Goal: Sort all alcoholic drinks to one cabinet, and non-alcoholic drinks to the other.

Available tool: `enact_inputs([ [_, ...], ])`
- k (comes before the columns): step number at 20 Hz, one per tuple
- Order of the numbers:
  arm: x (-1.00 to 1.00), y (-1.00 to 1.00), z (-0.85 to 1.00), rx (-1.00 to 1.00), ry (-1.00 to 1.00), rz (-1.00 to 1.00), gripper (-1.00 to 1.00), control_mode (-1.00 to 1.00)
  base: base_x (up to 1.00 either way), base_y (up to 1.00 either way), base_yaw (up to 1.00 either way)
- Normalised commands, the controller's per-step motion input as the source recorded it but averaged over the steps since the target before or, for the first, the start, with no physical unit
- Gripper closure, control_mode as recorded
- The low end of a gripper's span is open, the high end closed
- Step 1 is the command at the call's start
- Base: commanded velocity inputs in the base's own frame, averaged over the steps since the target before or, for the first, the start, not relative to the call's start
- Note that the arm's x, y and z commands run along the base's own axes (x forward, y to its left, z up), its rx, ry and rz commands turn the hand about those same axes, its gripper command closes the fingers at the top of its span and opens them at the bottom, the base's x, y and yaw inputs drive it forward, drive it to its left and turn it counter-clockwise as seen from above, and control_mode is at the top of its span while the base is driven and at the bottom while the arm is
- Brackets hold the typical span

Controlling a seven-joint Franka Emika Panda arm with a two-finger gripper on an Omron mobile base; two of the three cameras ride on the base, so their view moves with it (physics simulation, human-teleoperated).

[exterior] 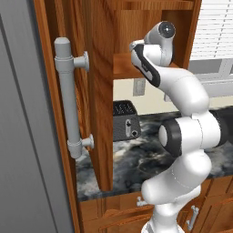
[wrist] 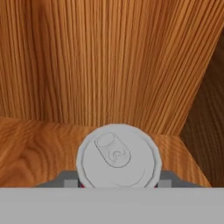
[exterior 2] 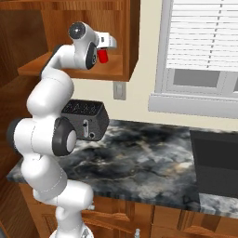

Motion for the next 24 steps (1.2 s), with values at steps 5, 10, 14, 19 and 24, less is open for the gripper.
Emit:
enact_inputs([
  [5,0.08,-0.01,-0.07,0.00,0.00,0.00,-1.00,-1.00,0.00,0.00,0.00],
  [10,0.03,-0.08,-0.06,0.01,0.00,0.00,-1.00,-1.00,0.00,0.00,0.00],
  [14,0.01,-0.08,-0.05,0.01,0.00,0.00,-1.00,-1.00,0.00,0.00,0.00],
  [19,-0.02,-0.07,0.00,0.00,-0.03,0.00,-1.00,-1.00,0.00,0.00,0.00],
  [24,-0.36,-0.02,-0.02,0.00,-0.03,-0.01,-1.00,-1.00,0.00,0.00,0.00],
])
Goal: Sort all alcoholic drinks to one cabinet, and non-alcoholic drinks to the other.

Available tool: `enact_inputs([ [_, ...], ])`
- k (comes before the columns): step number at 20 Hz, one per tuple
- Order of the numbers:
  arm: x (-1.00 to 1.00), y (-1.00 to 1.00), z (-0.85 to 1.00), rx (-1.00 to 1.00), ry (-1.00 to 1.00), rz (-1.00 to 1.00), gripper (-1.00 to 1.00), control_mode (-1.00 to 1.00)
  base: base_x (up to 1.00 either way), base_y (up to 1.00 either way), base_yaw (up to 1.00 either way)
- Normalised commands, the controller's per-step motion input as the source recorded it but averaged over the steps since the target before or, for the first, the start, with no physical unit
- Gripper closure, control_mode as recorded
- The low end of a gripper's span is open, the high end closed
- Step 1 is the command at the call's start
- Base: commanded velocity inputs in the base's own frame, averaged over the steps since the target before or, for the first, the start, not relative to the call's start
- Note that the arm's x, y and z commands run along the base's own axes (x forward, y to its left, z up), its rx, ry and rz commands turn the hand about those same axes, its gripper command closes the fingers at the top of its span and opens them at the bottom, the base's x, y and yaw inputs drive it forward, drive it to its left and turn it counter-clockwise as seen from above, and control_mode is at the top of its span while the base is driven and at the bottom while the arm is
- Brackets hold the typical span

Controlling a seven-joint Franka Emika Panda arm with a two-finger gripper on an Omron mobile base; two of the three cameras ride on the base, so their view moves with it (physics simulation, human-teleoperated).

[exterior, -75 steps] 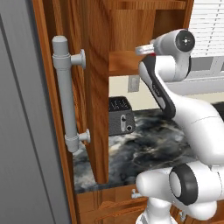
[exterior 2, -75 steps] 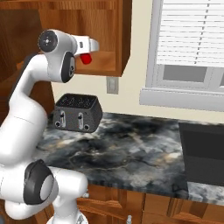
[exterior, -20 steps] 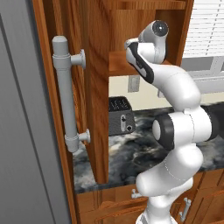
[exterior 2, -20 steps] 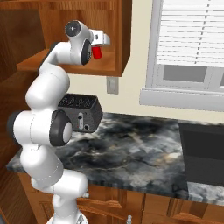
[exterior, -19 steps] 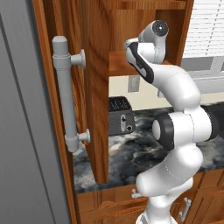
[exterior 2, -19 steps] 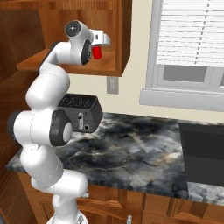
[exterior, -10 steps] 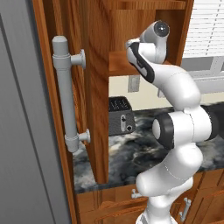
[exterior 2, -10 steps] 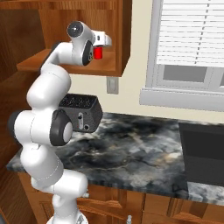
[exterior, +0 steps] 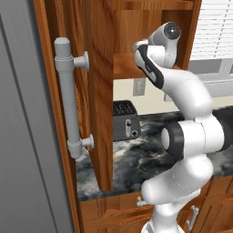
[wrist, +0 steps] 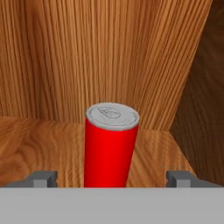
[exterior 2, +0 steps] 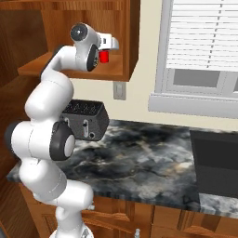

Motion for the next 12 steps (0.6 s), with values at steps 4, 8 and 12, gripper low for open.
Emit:
enact_inputs([
  [4,-0.54,0.00,-0.09,0.00,0.00,0.00,-1.00,-1.00,0.00,0.00,0.00],
  [8,-0.62,0.00,-0.03,0.00,0.00,0.00,-1.00,-1.00,0.00,0.00,0.00],
  [12,-0.64,0.00,0.00,0.00,0.00,0.00,-1.00,-1.00,0.00,0.00,0.00],
])
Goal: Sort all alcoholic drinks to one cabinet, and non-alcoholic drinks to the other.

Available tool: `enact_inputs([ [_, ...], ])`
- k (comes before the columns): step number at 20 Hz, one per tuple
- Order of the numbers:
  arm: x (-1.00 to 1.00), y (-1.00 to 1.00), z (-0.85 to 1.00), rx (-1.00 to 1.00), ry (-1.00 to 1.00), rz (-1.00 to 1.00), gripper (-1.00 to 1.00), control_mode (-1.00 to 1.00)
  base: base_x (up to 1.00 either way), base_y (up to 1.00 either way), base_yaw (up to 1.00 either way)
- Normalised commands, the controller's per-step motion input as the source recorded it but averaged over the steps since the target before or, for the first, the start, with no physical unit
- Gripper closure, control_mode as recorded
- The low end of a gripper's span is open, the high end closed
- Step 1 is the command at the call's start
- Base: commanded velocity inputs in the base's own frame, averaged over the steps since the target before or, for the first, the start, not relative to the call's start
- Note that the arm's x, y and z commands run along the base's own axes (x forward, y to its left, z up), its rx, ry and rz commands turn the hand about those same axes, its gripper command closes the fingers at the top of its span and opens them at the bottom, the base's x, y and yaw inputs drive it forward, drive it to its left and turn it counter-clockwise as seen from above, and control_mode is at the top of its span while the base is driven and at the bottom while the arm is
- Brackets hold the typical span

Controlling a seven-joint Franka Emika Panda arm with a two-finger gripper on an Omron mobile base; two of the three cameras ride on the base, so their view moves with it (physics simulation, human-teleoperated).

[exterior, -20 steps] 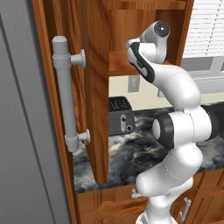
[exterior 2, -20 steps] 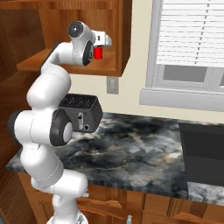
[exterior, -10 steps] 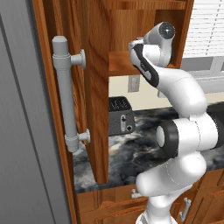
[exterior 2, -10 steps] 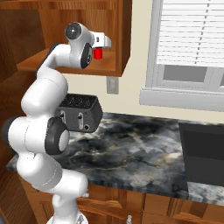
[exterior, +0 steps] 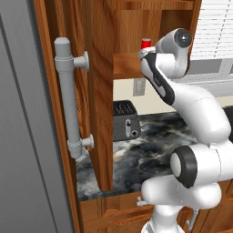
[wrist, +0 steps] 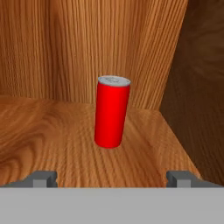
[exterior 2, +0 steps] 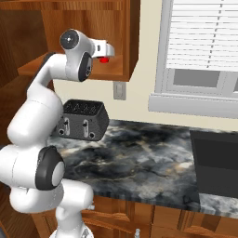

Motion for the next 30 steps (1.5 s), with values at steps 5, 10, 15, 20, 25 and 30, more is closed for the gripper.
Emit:
enact_inputs([
  [5,-0.58,0.00,0.00,0.00,0.00,0.00,-1.00,-1.00,0.00,0.00,0.00],
  [10,-0.54,0.00,0.00,0.00,0.01,-0.01,-1.00,-1.00,0.00,0.00,0.00],
  [15,-0.52,0.00,0.00,0.00,0.00,0.00,-1.00,-1.00,0.00,0.00,0.00],
  [20,-0.52,0.00,0.00,0.00,0.00,0.00,-1.00,-1.00,0.00,0.00,0.00],
  [25,-0.49,0.01,0.00,0.00,0.00,0.00,-1.00,-1.00,0.00,0.00,0.00],
  [30,-0.46,0.00,0.00,0.00,-0.01,0.00,-1.00,-1.00,0.00,0.00,0.00],
])
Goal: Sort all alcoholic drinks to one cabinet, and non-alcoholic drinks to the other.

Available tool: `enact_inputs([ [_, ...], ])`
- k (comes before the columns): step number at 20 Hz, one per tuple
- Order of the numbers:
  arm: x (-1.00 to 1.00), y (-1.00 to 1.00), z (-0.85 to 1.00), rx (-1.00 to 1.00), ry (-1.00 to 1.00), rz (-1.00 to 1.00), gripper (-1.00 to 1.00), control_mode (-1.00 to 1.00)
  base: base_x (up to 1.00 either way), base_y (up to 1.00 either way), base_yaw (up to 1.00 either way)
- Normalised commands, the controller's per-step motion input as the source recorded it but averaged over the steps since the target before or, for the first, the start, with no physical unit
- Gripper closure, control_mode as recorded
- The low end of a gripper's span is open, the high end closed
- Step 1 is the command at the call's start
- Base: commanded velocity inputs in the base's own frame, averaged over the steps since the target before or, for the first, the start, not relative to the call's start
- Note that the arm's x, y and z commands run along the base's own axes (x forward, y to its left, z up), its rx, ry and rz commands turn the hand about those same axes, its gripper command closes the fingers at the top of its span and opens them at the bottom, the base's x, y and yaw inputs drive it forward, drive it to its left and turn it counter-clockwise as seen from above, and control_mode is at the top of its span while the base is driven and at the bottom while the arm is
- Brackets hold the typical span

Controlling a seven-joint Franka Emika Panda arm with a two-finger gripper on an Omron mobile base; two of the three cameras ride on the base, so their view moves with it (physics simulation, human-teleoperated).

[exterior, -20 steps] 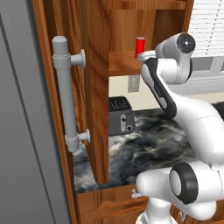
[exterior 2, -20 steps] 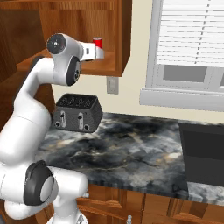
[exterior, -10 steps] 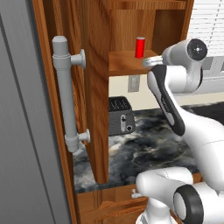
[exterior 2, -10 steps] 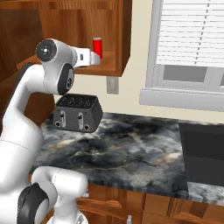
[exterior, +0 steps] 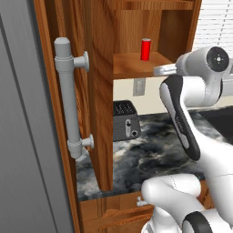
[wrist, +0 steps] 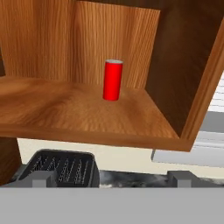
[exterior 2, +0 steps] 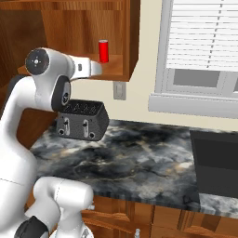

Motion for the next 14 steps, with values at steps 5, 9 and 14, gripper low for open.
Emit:
enact_inputs([
  [5,-0.42,0.00,-0.03,0.00,-0.05,0.00,-1.00,-1.00,0.00,0.00,0.00],
  [9,-0.41,0.00,0.00,0.00,-0.08,0.00,-1.00,-1.00,0.00,0.00,0.00],
  [14,-0.42,0.00,0.00,0.00,-0.06,0.00,-1.00,-1.00,0.00,0.00,0.00],
])
